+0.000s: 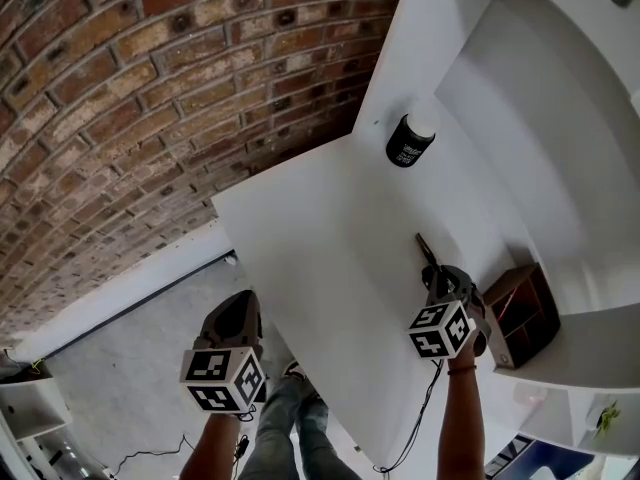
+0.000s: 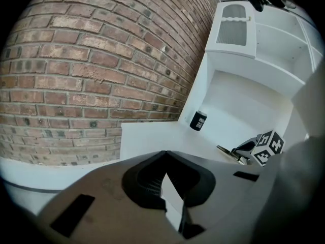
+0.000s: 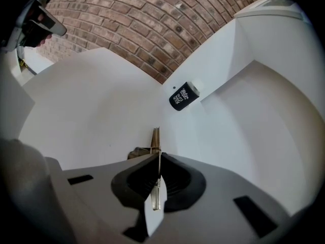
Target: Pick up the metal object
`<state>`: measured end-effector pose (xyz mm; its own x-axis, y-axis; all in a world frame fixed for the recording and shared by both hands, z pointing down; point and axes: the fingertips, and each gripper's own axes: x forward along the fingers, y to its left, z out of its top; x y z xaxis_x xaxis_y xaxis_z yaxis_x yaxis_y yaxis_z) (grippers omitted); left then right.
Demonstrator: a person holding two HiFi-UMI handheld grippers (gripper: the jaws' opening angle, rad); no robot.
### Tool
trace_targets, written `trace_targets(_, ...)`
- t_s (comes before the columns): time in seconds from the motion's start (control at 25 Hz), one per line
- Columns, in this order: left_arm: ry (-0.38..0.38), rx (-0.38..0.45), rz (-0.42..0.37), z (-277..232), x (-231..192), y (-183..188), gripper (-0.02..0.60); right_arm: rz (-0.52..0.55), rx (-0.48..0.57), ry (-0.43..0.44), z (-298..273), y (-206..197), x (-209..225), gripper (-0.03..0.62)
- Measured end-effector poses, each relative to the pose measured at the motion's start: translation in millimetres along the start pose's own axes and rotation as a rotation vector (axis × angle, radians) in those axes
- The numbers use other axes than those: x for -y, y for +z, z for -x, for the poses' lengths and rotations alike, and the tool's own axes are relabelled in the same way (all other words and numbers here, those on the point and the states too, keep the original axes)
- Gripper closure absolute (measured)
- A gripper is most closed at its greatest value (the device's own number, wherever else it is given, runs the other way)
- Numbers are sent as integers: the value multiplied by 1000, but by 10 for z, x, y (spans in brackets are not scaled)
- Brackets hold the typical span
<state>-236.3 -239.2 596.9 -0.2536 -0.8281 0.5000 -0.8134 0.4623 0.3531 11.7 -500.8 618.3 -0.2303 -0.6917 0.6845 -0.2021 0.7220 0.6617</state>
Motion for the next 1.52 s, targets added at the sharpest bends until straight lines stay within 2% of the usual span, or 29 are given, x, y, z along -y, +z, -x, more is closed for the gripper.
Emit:
trace_targets(0.44,-21,20,-16,51,199,112,577,-60,50,-5,236,18,159,586)
trace_targets(0.88,-46,58,-48,268,464,338,577,-137,117,-15,715,54,350,586)
trace_targets(1.2,-90,98,-104,499,777,608,577,-260,209,-42,1339,66,624,586)
trace_targets(1.52,-184,138,-168,661,1247,870,577,-424,304,-137,2049,-30,923,586)
